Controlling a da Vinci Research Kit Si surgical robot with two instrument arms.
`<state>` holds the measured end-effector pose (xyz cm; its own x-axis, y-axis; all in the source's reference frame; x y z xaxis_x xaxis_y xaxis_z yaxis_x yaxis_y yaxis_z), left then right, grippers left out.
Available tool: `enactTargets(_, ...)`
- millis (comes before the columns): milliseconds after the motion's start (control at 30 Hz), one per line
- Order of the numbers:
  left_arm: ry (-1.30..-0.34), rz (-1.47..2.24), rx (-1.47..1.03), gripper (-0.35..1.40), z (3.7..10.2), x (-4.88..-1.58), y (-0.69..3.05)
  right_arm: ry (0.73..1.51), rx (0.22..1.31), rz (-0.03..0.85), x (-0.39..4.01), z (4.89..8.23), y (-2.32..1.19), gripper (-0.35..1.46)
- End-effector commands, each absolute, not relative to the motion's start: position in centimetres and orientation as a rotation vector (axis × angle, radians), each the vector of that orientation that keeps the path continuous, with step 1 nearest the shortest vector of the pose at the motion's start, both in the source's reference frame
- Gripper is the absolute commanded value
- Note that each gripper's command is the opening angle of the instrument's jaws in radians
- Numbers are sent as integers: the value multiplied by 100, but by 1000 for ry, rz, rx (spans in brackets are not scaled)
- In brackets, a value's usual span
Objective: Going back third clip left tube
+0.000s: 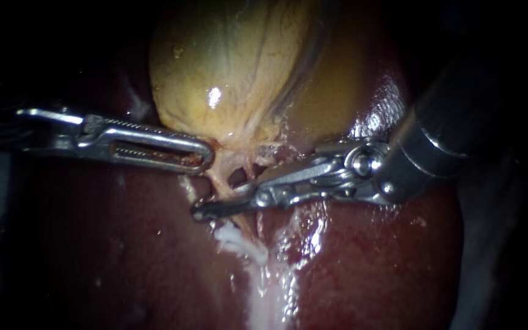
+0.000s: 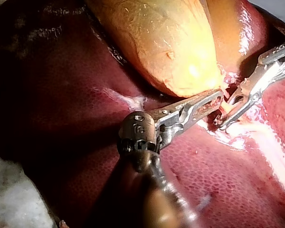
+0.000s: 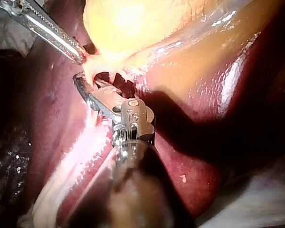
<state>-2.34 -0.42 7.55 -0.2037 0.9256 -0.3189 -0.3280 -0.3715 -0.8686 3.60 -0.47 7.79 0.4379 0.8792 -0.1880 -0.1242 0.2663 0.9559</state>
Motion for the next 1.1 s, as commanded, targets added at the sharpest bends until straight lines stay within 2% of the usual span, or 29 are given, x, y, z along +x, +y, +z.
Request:
enactTargets(33,-833,1730,-1099,-35,754,-234,-42,869,1085,807,360,778,-47,-35)
enactTargets(233,-834,1728,-1102,-35,754,-233,-42,873,1084,809,360,778,-47,-35)
enactTargets(300,-834,1728,-1102,-35,754,-233,-42,891,1054,795,359,777,-48,-35)
enactTargets(333,-834,1728,-1102,-35,754,-233,-42,926,1003,755,359,777,-48,-22)
enactTargets(367,-834,1728,-1102,-35,754,-233,-42,973,942,709,359,776,-49,1)
enactTargets(433,-834,1728,-1102,-35,754,-232,-42,1014,900,702,360,776,-49,24)
enactTargets(467,-834,1729,-1102,-35,754,-232,-42,1029,893,711,362,776,-49,34)
enactTargets(567,-834,1729,-1102,-35,754,-231,-43,1049,862,713,367,778,-49,46)
enactTargets(1100,-833,1729,-1102,-35,753,-229,-43,1072,816,657,360,772,-59,49)
